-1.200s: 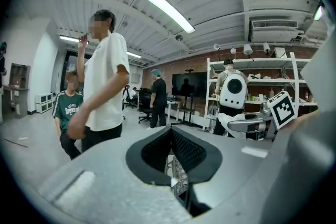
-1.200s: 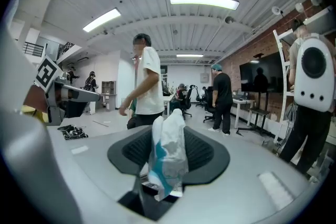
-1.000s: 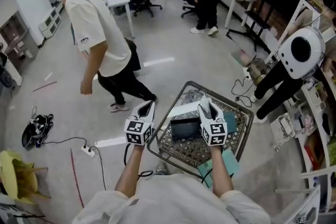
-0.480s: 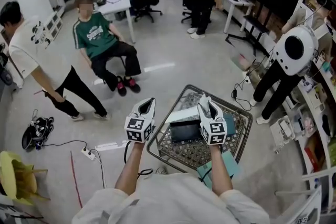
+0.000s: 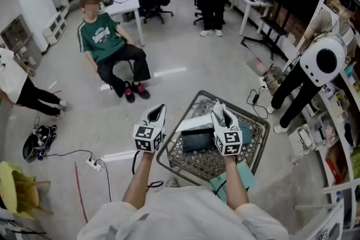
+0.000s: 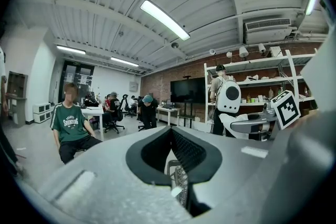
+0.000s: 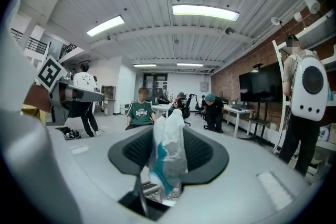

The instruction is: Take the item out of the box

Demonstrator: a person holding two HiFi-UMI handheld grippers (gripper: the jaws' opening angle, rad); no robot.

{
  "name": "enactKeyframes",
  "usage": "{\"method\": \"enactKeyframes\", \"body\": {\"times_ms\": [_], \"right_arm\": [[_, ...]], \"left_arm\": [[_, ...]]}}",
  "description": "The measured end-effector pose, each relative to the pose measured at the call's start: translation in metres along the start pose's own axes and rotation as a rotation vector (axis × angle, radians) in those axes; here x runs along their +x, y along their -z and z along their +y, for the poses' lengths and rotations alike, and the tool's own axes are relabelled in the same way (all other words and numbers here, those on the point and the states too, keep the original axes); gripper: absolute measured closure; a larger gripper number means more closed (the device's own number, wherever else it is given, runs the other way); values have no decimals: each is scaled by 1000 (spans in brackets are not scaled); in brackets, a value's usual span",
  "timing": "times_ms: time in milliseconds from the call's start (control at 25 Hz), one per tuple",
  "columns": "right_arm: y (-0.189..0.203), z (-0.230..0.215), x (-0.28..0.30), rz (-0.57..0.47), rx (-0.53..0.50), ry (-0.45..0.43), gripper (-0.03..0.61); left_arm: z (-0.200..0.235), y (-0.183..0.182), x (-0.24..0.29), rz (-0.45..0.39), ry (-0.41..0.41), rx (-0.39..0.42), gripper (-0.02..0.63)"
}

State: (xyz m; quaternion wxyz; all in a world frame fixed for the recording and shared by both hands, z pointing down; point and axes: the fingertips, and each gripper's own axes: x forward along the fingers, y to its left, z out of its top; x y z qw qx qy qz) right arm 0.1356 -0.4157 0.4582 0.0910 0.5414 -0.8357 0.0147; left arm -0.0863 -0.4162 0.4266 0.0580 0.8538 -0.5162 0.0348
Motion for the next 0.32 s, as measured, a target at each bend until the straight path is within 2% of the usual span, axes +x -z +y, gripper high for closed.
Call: {"method": "enactKeyframes", "body": {"times_ms": [320], "right_arm": [[4,-7,3,7,4,-3,419]], "left_arm": [[-5,2,7,5,3,0,609]]}}
